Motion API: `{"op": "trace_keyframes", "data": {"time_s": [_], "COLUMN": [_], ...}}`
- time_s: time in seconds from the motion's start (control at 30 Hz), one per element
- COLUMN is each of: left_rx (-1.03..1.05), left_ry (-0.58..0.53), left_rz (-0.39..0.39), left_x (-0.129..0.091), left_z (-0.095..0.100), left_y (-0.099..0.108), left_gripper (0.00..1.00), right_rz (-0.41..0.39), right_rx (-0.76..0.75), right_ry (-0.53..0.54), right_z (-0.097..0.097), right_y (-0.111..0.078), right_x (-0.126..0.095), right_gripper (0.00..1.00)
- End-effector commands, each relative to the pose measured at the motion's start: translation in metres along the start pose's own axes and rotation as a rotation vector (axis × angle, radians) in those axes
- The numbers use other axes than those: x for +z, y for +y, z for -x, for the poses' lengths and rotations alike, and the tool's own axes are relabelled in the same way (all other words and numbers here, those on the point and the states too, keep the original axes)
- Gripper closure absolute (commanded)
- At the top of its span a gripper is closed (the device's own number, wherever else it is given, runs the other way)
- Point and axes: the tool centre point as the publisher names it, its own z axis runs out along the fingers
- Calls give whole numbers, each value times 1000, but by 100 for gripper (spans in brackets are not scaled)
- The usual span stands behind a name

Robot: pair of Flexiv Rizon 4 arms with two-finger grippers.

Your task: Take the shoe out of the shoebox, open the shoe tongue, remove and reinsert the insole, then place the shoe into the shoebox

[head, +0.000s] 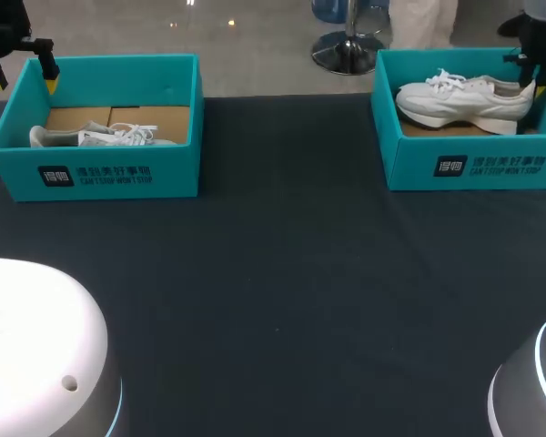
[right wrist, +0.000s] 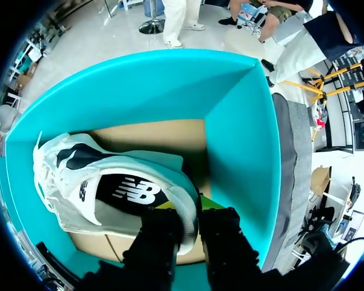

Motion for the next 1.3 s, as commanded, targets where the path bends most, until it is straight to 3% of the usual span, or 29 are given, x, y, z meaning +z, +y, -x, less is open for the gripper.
{"op": "trace_keyframes", "data": {"time_s": [0.03,0.3,0.7,1.17,1.3], "left_rx": [1,1,1,1,1], "left_ry": [0,0,0,0,0], "left_rz": [0,0,0,0,0], "left_x": [0,0,0,0,0], "left_z": [0,0,0,0,0], "left_y": [0,0,0,0,0], "left_gripper": [0,0,0,0,0], "right_rz": [2,22,105,172,187], "right_rx": [2,7,-7,-37,-61], "right_ry": [-11,-59,-104,-172,-175], "right_z": [-3,1,13,31,35], "right_y": [3,3,-2,-2,1], "right_x": [-10,-51,-133,-254,-278], "right_gripper": [100,100,100,100,100]}}
